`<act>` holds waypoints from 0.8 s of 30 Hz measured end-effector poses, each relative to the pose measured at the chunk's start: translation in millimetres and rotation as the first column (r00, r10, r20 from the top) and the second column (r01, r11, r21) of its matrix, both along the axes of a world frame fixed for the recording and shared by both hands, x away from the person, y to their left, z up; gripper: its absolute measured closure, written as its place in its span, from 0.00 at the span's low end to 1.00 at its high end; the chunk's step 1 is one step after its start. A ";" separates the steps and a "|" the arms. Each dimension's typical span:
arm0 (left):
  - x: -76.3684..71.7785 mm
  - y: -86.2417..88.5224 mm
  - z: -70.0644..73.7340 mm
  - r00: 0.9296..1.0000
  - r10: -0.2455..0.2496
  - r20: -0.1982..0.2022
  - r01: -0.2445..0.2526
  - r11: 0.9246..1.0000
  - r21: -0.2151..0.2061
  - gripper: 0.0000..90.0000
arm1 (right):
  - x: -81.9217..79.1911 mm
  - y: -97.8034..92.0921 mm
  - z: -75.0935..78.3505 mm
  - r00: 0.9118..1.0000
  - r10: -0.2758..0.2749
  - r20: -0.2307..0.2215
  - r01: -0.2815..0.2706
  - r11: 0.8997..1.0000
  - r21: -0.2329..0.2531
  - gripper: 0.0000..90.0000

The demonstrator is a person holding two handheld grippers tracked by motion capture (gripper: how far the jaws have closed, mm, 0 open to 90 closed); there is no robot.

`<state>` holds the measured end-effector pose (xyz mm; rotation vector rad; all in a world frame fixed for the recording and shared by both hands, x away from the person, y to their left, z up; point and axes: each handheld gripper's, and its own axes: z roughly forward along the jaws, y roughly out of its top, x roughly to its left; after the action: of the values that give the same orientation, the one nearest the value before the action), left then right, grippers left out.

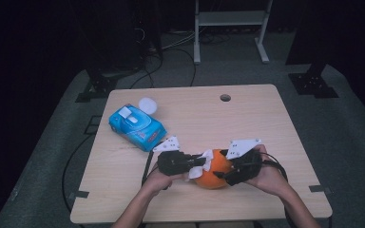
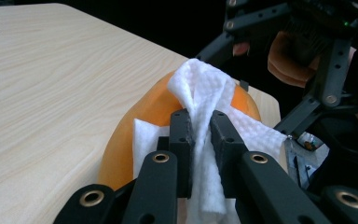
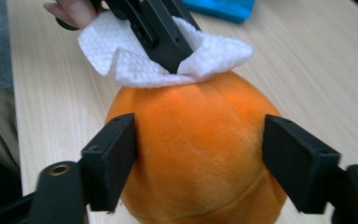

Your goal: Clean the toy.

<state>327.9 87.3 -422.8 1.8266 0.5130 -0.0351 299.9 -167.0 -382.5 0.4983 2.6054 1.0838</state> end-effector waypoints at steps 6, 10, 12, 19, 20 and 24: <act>4.0 9.6 6.2 1.000 0.003 -0.014 -0.004 0.999 -0.034 0.90 | -2.4 1.3 -0.8 1.000 -0.013 0.014 0.013 0.998 0.063 0.76; 4.2 19.1 19.7 1.000 0.011 0.011 -0.010 0.998 -0.055 0.90 | -0.8 5.5 6.6 1.000 -0.004 0.017 0.001 0.988 0.157 0.80; 3.4 24.9 26.0 1.000 0.007 0.025 -0.005 0.997 -0.083 0.90 | 1.4 6.2 8.4 1.000 0.014 0.003 -0.015 0.976 0.218 0.80; 5.5 21.5 4.7 1.000 0.003 -0.009 -0.004 0.999 -0.040 0.90 | 10.3 -2.9 -15.5 0.998 0.033 -0.059 -0.016 0.963 0.269 0.74; 7.0 21.7 1.4 1.000 0.004 -0.018 -0.005 0.999 -0.047 0.90 | 11.5 -9.7 -19.7 0.997 0.025 -0.073 -0.004 0.960 0.279 0.73; 8.4 23.2 0.4 1.000 0.029 -0.007 -0.029 0.999 -0.021 0.90 | 14.6 -32.9 -26.6 0.994 0.011 -0.106 0.019 0.960 0.278 0.69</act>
<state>336.3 110.6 -422.4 1.7985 0.5426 -0.0270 314.4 -200.0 -409.2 0.6388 2.5499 1.4715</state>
